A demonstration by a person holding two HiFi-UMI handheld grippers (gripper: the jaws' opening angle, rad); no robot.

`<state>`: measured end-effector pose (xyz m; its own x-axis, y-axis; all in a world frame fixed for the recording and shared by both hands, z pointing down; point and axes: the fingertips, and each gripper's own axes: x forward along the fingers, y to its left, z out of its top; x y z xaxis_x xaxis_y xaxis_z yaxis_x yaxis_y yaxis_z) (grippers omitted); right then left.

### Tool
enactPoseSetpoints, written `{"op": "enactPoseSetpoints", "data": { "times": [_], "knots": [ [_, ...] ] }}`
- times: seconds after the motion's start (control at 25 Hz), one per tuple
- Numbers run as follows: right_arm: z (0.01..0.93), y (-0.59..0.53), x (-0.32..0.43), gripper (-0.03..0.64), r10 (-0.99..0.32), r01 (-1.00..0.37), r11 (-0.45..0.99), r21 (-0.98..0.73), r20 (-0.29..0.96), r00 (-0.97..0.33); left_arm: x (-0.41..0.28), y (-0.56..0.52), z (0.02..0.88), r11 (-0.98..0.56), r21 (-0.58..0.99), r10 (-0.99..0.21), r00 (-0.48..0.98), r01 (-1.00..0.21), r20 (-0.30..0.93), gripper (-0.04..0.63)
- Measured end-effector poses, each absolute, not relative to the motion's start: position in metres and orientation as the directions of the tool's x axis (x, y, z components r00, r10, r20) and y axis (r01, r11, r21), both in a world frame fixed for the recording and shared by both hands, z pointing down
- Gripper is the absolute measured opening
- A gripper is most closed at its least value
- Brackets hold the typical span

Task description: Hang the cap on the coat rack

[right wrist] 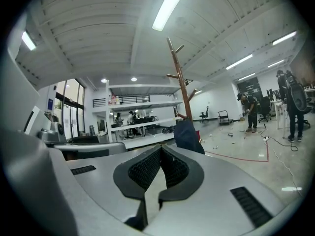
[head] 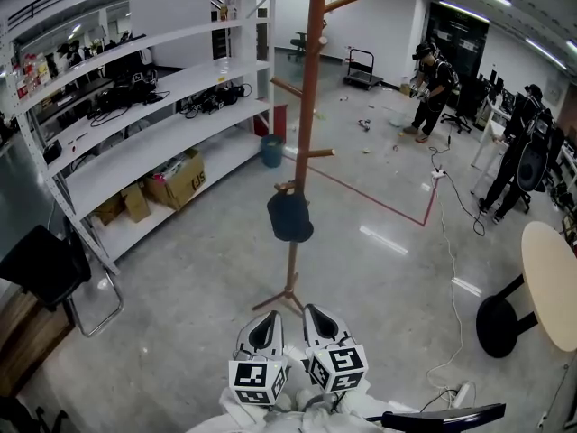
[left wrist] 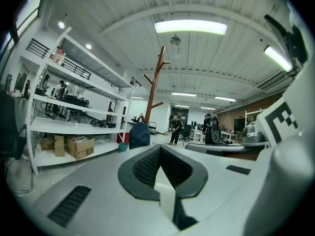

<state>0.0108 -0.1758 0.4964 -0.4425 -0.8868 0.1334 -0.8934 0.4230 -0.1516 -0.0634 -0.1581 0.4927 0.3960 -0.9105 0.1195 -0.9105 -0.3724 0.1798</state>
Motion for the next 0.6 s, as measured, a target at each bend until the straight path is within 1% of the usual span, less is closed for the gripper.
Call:
{"op": "enactPoseSetpoints", "data": {
  "times": [0.28, 0.6],
  "knots": [
    [0.499, -0.172, 0.02, 0.01, -0.872, -0.883, 0.456, -0.113, 0.144, -0.468, -0.048, -0.159, 0.497, -0.37, 0.191, -0.91, 0.396, -0.909, 0.122, -0.008],
    [0.498, -0.171, 0.023, 0.009, -0.862, -0.872, 0.473, -0.124, 0.139, -0.487, -0.044, -0.16, 0.497, -0.359, 0.195, -0.914, 0.386, -0.913, 0.127, -0.008]
  ]
}}
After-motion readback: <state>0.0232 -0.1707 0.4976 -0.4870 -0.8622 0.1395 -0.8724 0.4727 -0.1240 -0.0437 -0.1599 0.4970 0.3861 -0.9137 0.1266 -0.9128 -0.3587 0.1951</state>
